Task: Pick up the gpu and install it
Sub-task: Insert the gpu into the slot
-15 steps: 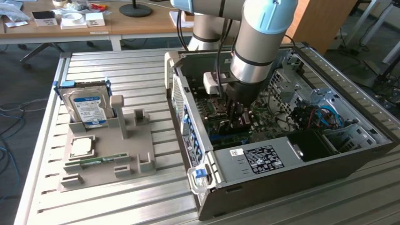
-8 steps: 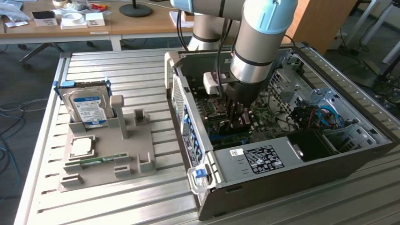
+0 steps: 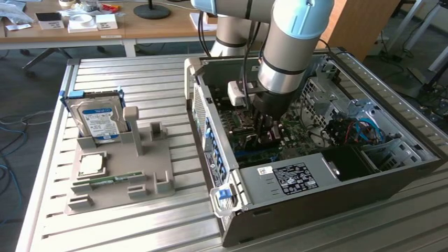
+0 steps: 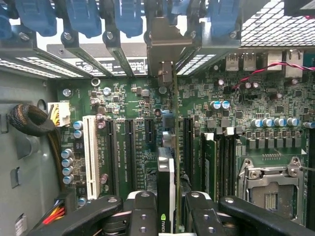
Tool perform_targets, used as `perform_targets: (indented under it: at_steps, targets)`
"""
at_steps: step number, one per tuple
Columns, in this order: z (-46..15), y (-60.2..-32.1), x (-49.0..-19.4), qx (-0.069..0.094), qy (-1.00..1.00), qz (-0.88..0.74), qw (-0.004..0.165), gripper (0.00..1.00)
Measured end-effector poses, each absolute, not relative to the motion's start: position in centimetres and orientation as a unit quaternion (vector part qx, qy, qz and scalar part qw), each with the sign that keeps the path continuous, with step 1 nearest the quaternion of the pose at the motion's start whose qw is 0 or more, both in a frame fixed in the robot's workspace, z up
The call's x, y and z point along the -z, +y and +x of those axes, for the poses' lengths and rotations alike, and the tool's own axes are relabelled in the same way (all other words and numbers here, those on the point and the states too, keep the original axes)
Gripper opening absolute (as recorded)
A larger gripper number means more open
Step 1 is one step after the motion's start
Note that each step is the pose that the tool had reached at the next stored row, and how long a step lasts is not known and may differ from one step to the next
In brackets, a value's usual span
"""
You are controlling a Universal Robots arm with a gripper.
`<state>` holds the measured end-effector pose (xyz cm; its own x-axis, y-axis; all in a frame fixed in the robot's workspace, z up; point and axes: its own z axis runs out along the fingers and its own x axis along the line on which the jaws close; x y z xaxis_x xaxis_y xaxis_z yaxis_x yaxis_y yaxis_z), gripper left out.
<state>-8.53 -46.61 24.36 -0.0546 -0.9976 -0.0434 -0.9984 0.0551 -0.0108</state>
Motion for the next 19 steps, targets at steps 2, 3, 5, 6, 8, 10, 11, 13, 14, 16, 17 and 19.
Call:
perform_targets:
  at_steps: [2,3,5,6,8,10,11,13,14,16,17,19]
  targets:
    - [-8.53,-46.61,-24.36,-0.011,0.726,-0.687,0.02,0.27]
    - [-8.52,-46.61,-24.36,-0.011,0.726,-0.687,0.02,0.27]
    - [-8.52,-46.61,-24.35,-0.011,0.726,-0.687,0.02,0.27]
    - [-8.52,-46.62,-24.32,-0.011,0.726,-0.687,0.02,0.27]
    - [-8.52,-46.63,-24.24,-0.011,0.726,-0.687,0.02,0.27]
    - [-8.52,-46.63,-24.13,-0.011,0.726,-0.687,0.02,0.27]
    - [-8.52,-46.63,-24.09,-0.011,0.726,-0.687,0.02,0.27]
    - [-8.53,-46.63,-24.03,-0.011,0.726,-0.687,0.02,0.27]
    - [-8.54,-46.63,-24.02,-0.011,0.726,-0.687,0.02,0.27]
    - [-8.54,-46.62,-24.01,-0.011,0.726,-0.687,0.02,0.27]
    - [-8.54,-46.62,-24.0,-0.011,0.726,-0.687,0.02,0.27]
    - [-8.53,-46.63,-23.88,-0.011,0.726,-0.687,0.02,0.27]
